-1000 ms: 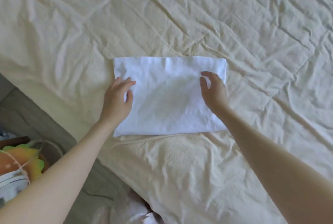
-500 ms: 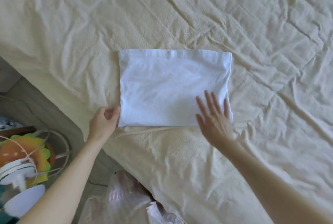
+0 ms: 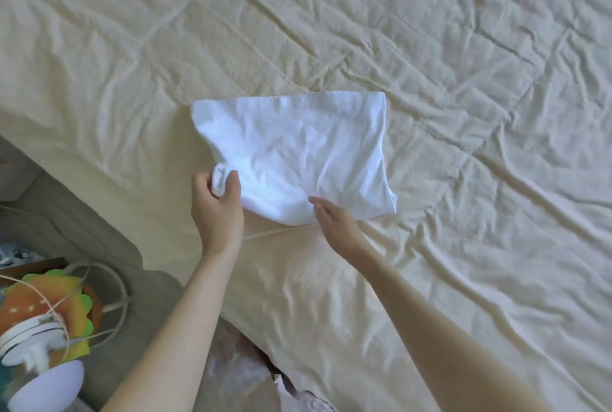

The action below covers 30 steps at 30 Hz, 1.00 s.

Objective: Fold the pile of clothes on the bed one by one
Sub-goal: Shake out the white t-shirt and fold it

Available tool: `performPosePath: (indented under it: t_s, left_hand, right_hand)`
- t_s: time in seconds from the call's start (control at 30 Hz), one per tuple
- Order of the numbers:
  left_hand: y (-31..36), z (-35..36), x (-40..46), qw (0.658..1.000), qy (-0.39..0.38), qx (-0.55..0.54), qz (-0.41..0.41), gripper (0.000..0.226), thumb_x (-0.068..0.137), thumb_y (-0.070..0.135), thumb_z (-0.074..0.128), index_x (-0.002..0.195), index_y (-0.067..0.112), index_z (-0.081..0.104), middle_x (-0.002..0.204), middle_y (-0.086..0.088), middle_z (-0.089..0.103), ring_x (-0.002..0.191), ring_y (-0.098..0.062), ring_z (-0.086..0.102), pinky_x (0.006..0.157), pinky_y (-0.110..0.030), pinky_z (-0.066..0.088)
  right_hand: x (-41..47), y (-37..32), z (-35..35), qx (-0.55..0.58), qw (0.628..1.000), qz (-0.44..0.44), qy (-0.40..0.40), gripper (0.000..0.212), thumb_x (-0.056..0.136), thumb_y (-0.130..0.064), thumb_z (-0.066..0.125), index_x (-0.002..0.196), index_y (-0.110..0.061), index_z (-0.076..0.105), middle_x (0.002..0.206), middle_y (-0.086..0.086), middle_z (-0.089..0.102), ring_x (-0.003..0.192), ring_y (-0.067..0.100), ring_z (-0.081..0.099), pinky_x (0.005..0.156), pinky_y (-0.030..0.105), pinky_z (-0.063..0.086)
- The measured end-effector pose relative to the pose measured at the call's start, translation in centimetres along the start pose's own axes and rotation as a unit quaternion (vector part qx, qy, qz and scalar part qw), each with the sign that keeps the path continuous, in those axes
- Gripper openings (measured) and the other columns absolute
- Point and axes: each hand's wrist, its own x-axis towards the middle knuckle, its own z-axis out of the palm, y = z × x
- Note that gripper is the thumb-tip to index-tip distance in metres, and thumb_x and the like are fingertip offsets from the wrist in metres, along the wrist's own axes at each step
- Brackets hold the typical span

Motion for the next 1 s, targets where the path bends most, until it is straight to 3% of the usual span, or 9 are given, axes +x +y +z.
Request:
performPosePath:
  t_s: [0.13, 0.2, 0.3, 0.37, 0.43, 0.5, 0.67, 0.8, 1.0]
  left_hand:
    - [4.6, 6.1, -3.2, 0.981, -0.066, 0.032, 0.181, 0.011, 0.090, 0.016, 0.059, 0.091, 0.010, 0.049, 0.071, 0.009, 0.053, 0.064, -0.007, 0.043, 0.059, -0.020, 0.030]
    - [5.2, 9.7, -5.4, 0.957, -0.159, 0.078, 0.228, 0.024, 0.091, 0.016, 0.057, 0.113, 0.008, 0.054, 0.098, -0.001, 0.064, 0.085, -0.016, 0.055, 0.071, -0.024, 0.039]
    - [2.5, 13.4, -7.8, 0.858, -0.354, 0.223, 0.299, 0.045, 0.093, 0.015, 0.054, 0.135, 0.007, 0.041, 0.140, -0.007, 0.046, 0.128, -0.022, 0.043, 0.101, -0.032, 0.035]
    - [-0.3, 13.7, -8.2, 0.812, -0.383, 0.313, 0.310, 0.045, 0.092, 0.013, 0.053, 0.135, 0.006, 0.040, 0.145, -0.008, 0.039, 0.137, -0.025, 0.032, 0.109, -0.033, 0.025]
    - [-2.5, 12.5, -7.7, 0.810, -0.335, 0.356, 0.324, 0.041, 0.089, 0.007, 0.054, 0.130, 0.007, 0.048, 0.145, -0.009, 0.039, 0.141, -0.026, 0.026, 0.111, -0.036, 0.019]
    - [-4.0, 10.8, -6.8, 0.811, -0.280, 0.383, 0.342, 0.034, 0.083, 0.001, 0.060, 0.116, 0.005, 0.060, 0.138, -0.015, 0.048, 0.135, -0.032, 0.036, 0.107, -0.043, 0.029]
    - [-5.8, 7.4, -4.0, 0.801, -0.242, 0.373, 0.402, 0.016, 0.068, -0.010, 0.073, 0.077, 0.001, 0.067, 0.109, -0.016, 0.068, 0.109, -0.038, 0.062, 0.076, -0.042, 0.054]
    - [-7.2, 6.1, -3.7, 0.752, -0.272, 0.382, 0.463, 0.020, 0.067, -0.012, 0.076, 0.081, -0.001, 0.068, 0.114, -0.019, 0.066, 0.109, -0.038, 0.062, 0.082, -0.044, 0.055]
    - [-8.1, 6.5, -3.6, 0.722, -0.280, 0.459, 0.436, 0.060, 0.065, -0.007, 0.078, 0.122, -0.003, 0.060, 0.133, -0.023, 0.052, 0.121, -0.040, 0.052, 0.096, -0.054, 0.045]
  right_hand:
    - [-1.1, -0.2, -4.7, 0.404, 0.906, 0.107, 0.068, 0.022, 0.100, -0.026, 0.041, 0.106, -0.018, 0.061, 0.114, 0.001, 0.065, 0.099, 0.015, 0.065, 0.082, 0.029, 0.052]
    - [-1.1, 0.8, -7.5, 0.481, 0.862, 0.100, 0.125, 0.027, 0.101, -0.031, 0.040, 0.104, -0.014, 0.061, 0.105, 0.002, 0.067, 0.091, 0.014, 0.068, 0.076, 0.030, 0.053]
    - [-1.0, 2.1, -10.0, 0.439, 0.881, 0.093, 0.149, 0.030, 0.100, -0.034, 0.042, 0.098, -0.014, 0.063, 0.088, -0.004, 0.071, 0.078, 0.009, 0.068, 0.071, 0.025, 0.053]
    - [-0.8, 2.8, -10.4, 0.357, 0.919, 0.111, 0.128, 0.026, 0.098, -0.031, 0.047, 0.091, -0.015, 0.066, 0.080, -0.005, 0.072, 0.076, 0.010, 0.067, 0.069, 0.023, 0.052]
    - [-0.1, 3.1, -10.3, 0.303, 0.934, 0.126, 0.144, 0.019, 0.096, -0.025, 0.052, 0.094, -0.011, 0.065, 0.088, 0.004, 0.069, 0.081, 0.018, 0.065, 0.073, 0.026, 0.054]
    - [0.8, 2.9, -10.1, 0.259, 0.938, 0.131, 0.187, 0.015, 0.092, -0.019, 0.057, 0.098, -0.006, 0.062, 0.091, 0.007, 0.065, 0.082, 0.020, 0.065, 0.077, 0.029, 0.056]
    - [1.0, 2.8, -9.5, 0.180, 0.949, 0.128, 0.227, 0.004, 0.083, -0.011, 0.060, 0.080, -0.011, 0.058, 0.075, -0.002, 0.059, 0.065, 0.013, 0.062, 0.079, 0.039, 0.057]
    - [0.0, 4.6, -9.2, 0.142, 0.951, 0.154, 0.227, 0.006, 0.084, -0.016, 0.064, 0.086, -0.012, 0.060, 0.087, 0.002, 0.064, 0.081, 0.020, 0.064, 0.076, 0.032, 0.054]
    - [0.8, 4.9, -9.6, 0.178, 0.954, 0.177, 0.166, 0.029, 0.087, -0.021, 0.064, 0.110, -0.004, 0.061, 0.101, 0.007, 0.065, 0.087, 0.021, 0.062, 0.077, 0.032, 0.052]
